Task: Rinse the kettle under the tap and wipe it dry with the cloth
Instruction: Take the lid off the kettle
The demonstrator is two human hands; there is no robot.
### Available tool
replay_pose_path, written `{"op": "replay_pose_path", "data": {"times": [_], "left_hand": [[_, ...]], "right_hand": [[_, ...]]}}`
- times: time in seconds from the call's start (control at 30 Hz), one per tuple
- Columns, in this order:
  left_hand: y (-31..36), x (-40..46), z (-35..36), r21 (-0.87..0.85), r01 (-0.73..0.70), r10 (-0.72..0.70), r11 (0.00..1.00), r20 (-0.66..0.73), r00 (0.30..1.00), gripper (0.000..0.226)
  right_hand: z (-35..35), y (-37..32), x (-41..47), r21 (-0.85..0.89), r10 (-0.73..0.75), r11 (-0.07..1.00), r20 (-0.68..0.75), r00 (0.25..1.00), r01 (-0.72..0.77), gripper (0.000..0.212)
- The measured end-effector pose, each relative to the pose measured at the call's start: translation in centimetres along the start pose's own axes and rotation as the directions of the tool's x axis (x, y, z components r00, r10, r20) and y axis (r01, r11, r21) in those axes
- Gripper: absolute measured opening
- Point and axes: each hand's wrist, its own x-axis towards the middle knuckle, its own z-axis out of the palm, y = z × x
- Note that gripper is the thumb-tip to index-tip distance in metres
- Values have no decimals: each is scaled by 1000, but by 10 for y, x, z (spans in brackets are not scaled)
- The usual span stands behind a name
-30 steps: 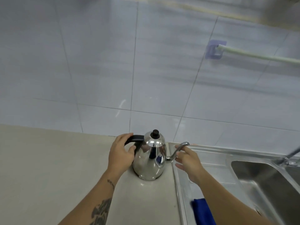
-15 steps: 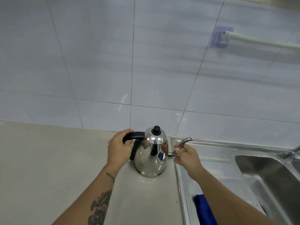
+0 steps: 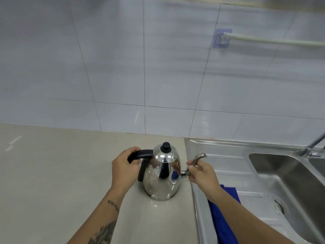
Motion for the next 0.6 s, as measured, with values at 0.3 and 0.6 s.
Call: {"op": "replay_pose_path", "data": {"times": [0.3, 0.6], "left_hand": [[-5, -37, -20, 39, 13, -14, 999, 12, 1000, 36], [10, -41, -13, 194, -163, 136, 967, 144, 980, 42]], "right_hand": [[3, 7, -42, -25, -10, 1000, -29, 1000, 9, 18], [-5, -38, -104, -606, 223, 790, 138, 965, -96, 51]]}}
